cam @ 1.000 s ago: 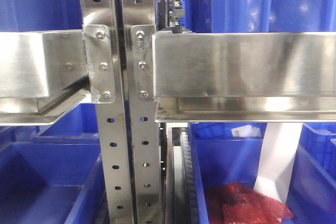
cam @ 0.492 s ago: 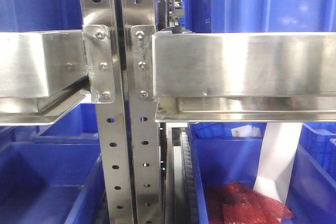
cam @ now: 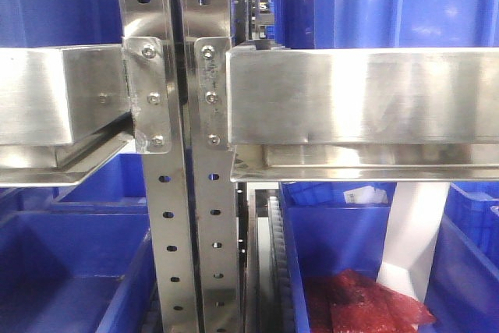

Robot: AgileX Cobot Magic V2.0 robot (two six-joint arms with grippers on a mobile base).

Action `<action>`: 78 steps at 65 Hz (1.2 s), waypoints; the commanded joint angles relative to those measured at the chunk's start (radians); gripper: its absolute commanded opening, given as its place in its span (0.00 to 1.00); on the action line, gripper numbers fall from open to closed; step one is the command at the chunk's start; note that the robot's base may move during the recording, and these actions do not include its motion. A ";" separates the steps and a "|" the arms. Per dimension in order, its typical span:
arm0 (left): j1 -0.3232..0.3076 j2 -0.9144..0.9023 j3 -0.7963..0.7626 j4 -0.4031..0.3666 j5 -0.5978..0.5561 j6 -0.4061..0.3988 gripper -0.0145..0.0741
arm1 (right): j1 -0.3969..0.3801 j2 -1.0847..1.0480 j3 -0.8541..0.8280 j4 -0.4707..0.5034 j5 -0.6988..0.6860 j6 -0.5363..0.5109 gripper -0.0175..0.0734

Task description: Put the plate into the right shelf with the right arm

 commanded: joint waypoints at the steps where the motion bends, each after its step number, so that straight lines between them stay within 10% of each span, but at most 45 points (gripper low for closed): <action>1: -0.001 -0.011 0.008 -0.002 -0.082 -0.002 0.11 | 0.000 0.006 -0.005 -0.003 -0.126 0.000 0.25; 27: -0.001 -0.011 0.008 -0.002 -0.082 -0.002 0.11 | 0.000 -0.132 0.459 0.000 -0.574 0.000 0.25; 78: -0.001 -0.011 0.008 -0.002 -0.082 -0.002 0.11 | -0.001 -0.390 0.638 0.009 -0.536 -0.023 0.25</action>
